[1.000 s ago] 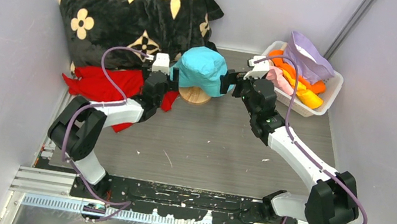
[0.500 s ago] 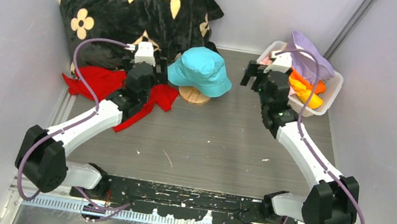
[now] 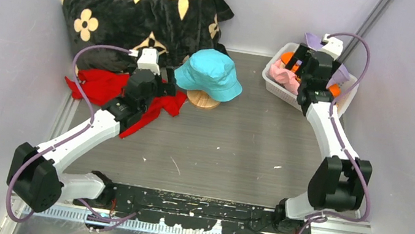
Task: Stack the hats
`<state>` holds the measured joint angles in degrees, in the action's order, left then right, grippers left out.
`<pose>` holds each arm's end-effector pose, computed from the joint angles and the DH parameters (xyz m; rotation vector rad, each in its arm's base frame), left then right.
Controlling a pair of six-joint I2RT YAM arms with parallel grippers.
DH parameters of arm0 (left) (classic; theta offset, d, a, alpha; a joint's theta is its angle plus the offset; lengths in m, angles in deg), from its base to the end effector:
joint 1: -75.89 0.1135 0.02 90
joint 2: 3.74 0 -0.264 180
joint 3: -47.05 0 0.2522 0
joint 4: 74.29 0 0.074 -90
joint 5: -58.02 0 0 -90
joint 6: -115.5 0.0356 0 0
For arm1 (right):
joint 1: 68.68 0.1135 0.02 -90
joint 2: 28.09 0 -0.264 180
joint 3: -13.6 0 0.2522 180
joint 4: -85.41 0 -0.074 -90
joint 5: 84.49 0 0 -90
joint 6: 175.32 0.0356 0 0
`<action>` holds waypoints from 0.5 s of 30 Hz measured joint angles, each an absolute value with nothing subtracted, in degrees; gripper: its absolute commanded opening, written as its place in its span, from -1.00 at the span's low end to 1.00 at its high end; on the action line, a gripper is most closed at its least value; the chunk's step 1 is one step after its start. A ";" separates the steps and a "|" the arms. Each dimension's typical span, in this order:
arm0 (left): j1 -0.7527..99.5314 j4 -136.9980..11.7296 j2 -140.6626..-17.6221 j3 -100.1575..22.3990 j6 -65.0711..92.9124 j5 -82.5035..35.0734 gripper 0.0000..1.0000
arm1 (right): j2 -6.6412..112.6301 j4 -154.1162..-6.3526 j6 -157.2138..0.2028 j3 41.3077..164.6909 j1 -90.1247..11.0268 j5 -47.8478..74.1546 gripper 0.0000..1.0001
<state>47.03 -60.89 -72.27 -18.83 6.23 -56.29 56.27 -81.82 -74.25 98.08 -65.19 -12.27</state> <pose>0.2502 -0.1212 0.3181 -0.1409 1.8246 -0.1993 0.3515 0.0105 0.3531 0.3377 1.7496 -0.0950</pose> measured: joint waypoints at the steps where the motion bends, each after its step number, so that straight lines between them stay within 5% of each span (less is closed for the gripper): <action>1: 47.03 -60.96 -72.14 -18.33 6.01 -55.81 0.99 | 57.91 -81.65 -74.49 99.44 -65.95 -12.36 1.00; 15: 47.03 -61.18 -71.66 -16.05 4.77 -53.36 0.99 | 77.08 -78.94 -85.77 121.23 -69.39 -14.32 1.00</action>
